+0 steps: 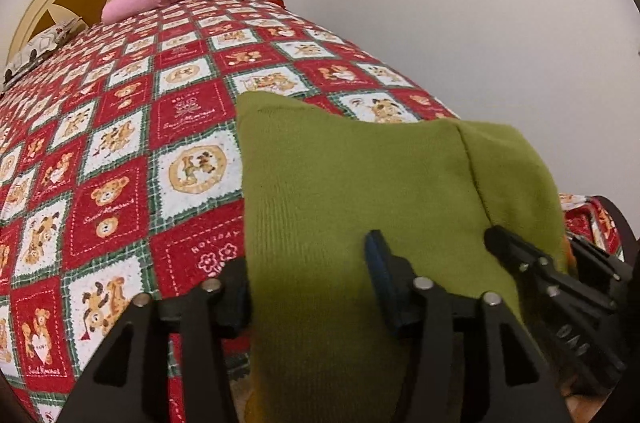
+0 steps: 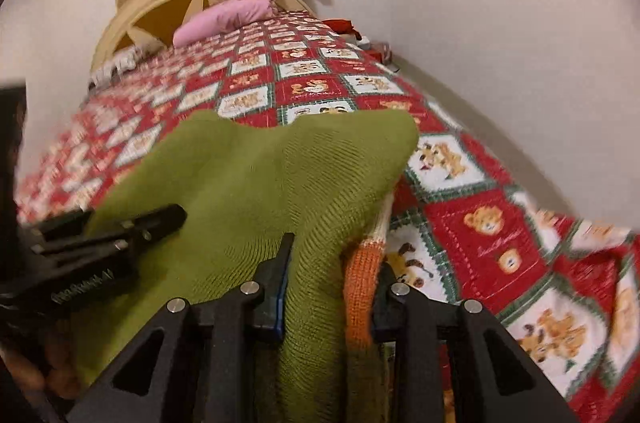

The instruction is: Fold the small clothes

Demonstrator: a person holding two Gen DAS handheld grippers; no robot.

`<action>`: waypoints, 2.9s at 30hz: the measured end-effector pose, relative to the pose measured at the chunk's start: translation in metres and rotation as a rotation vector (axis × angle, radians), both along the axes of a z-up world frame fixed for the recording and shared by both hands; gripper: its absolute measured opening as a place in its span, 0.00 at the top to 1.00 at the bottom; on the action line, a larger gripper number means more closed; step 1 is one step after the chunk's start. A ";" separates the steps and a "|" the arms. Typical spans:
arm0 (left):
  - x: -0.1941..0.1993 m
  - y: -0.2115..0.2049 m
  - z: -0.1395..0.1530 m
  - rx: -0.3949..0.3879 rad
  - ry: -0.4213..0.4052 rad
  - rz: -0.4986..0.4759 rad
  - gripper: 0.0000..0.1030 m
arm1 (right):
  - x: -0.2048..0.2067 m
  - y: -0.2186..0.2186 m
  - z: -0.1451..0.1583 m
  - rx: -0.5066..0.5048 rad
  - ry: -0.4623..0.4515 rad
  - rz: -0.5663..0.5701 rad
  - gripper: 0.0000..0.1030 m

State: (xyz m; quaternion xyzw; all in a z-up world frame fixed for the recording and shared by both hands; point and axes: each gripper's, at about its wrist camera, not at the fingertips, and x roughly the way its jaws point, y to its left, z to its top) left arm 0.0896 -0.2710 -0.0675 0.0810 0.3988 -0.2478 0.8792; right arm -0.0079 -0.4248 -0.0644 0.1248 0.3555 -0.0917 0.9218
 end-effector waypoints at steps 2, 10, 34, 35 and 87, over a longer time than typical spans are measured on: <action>0.004 0.001 -0.001 0.026 -0.004 0.029 0.26 | 0.000 -0.004 -0.003 0.034 0.009 -0.004 0.70; 0.027 0.039 -0.003 -0.096 0.226 0.079 0.02 | -0.023 -0.013 0.007 0.151 0.010 -0.038 0.56; -0.099 0.056 0.004 -0.097 0.132 -0.123 0.57 | -0.121 0.048 0.006 0.232 0.019 -0.035 0.79; -0.104 0.060 0.008 -0.088 0.121 -0.118 0.58 | -0.124 0.049 0.010 0.245 0.006 -0.027 0.80; -0.142 0.141 0.016 0.077 -0.178 0.028 0.00 | -0.181 0.163 0.059 -0.286 -0.054 -0.124 0.28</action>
